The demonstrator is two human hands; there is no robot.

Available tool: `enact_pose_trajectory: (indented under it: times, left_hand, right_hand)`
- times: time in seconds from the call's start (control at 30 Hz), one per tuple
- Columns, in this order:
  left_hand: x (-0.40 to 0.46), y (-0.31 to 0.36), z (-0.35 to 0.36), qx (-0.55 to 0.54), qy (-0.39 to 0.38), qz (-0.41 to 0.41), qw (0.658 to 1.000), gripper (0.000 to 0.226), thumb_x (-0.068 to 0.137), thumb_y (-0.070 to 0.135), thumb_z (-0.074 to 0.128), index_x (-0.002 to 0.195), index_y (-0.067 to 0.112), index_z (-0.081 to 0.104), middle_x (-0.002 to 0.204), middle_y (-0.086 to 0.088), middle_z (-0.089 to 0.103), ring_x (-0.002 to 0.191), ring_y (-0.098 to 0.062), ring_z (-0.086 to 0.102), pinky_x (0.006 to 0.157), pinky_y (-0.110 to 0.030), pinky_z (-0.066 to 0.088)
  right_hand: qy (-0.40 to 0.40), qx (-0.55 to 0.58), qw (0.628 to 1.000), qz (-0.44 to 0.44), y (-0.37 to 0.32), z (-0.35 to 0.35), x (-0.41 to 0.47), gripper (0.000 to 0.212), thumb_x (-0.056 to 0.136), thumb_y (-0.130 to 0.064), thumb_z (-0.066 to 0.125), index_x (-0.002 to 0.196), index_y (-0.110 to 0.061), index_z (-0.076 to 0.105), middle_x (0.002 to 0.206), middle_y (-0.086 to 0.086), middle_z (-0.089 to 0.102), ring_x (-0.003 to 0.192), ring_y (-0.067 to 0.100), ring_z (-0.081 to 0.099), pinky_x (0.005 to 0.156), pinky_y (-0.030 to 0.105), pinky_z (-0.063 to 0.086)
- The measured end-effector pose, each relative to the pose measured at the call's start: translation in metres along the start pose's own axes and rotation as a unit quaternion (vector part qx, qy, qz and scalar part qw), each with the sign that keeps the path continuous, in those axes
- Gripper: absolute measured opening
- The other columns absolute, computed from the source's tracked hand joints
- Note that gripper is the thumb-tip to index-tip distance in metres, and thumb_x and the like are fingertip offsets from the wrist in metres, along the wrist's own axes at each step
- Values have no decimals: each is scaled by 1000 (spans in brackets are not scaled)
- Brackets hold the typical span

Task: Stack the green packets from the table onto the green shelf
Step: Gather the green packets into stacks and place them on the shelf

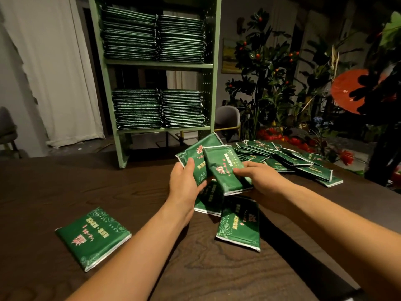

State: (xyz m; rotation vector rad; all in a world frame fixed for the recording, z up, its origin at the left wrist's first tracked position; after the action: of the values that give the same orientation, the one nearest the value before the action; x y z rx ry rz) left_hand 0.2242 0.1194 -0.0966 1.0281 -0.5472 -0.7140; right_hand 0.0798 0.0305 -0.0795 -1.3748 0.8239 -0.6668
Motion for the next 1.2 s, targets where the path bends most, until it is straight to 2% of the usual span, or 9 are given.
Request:
enact_pose_trajectory:
  times: [0.1, 0.2, 0.3, 0.43, 0.63, 0.9, 1.0, 1.1, 1.2]
  left_hand:
    - [-3, -2, 4, -15, -44, 5, 999, 13, 105, 21, 52, 110, 16, 63, 108, -6, 75, 93, -19, 74, 84, -41, 58]
    - [-2, -7, 5, 72, -66, 38, 994, 33, 86, 23, 77, 115, 12, 64, 108, -10, 76, 101, -30, 73, 89, -48, 59]
    - [1, -7, 2, 91, -23, 52, 994, 15, 97, 11, 65, 110, 16, 61, 107, -7, 74, 97, -25, 74, 74, -38, 62]
    - [7, 1, -9, 73, 17, 67, 995, 11, 106, 17, 49, 114, 20, 56, 112, -8, 70, 92, -27, 75, 66, -32, 62]
    - [6, -1, -25, 252, 100, 98, 957, 23, 107, 34, 43, 113, 18, 57, 109, -2, 61, 94, -17, 57, 78, -32, 38]
    - [15, 3, -28, 284, 112, 47, 951, 32, 108, 36, 40, 126, 13, 53, 125, -3, 58, 116, -26, 53, 94, -36, 40]
    - [23, 13, -36, 304, 121, 66, 943, 22, 108, 35, 40, 116, 21, 55, 114, 1, 60, 104, -23, 54, 86, -33, 38]
    - [26, 17, -51, 321, 116, 68, 937, 25, 108, 36, 39, 120, 23, 56, 110, 5, 61, 100, -20, 55, 85, -33, 38]
    - [28, 12, -65, 321, 117, 60, 938, 23, 109, 35, 39, 120, 25, 56, 107, 9, 60, 99, -16, 55, 85, -32, 39]
  right_hand:
    - [22, 34, 999, -5, 2, 11, 2, 9, 93, -4, 65, 95, -7, 57, 109, 22, 70, 95, 32, 72, 76, 45, 62]
    - [17, 46, 999, -19, -1, 23, 2, 16, 96, -13, 66, 85, -9, 55, 72, 6, 71, 57, 13, 68, 47, 24, 52]
    - [3, -185, 981, -56, -4, 23, 0, 27, 95, -32, 67, 82, -10, 57, 64, -2, 60, 57, 11, 54, 56, 25, 43]
    - [-45, -540, 840, -26, -11, 10, -5, 46, 78, -52, 80, 100, -14, 63, 97, 1, 68, 86, 16, 63, 73, 28, 50]
    - [-67, -695, 714, 56, -18, 4, -17, 86, 62, -70, 80, 126, -18, 55, 123, 3, 62, 108, 23, 60, 88, 33, 52]
    - [-133, -593, 793, -42, -5, 12, -7, 39, 74, -47, 85, 87, -16, 66, 85, -4, 68, 79, 15, 63, 62, 26, 48]
    - [-151, -510, 844, -76, -8, 17, -5, 24, 80, -35, 83, 91, -18, 69, 89, -6, 72, 85, 11, 69, 71, 23, 54]
    - [-176, -454, 869, -83, -12, 24, 0, 16, 85, -29, 80, 87, -22, 66, 85, -15, 68, 76, -2, 64, 61, 8, 45]
    - [-144, -466, 868, -88, -13, 35, 16, 32, 88, -38, 75, 111, -20, 62, 109, -6, 67, 102, 14, 65, 78, 16, 46]
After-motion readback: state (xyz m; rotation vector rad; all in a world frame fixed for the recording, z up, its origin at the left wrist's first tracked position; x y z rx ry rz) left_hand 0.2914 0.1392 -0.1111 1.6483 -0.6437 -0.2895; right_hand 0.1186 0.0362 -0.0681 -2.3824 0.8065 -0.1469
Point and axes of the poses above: each hand's wrist, its own x-axis towards the middle knuckle, its own z-axis out of the palm, y = z × x, the point moved 3 cm from there along x, towards the middle knuckle
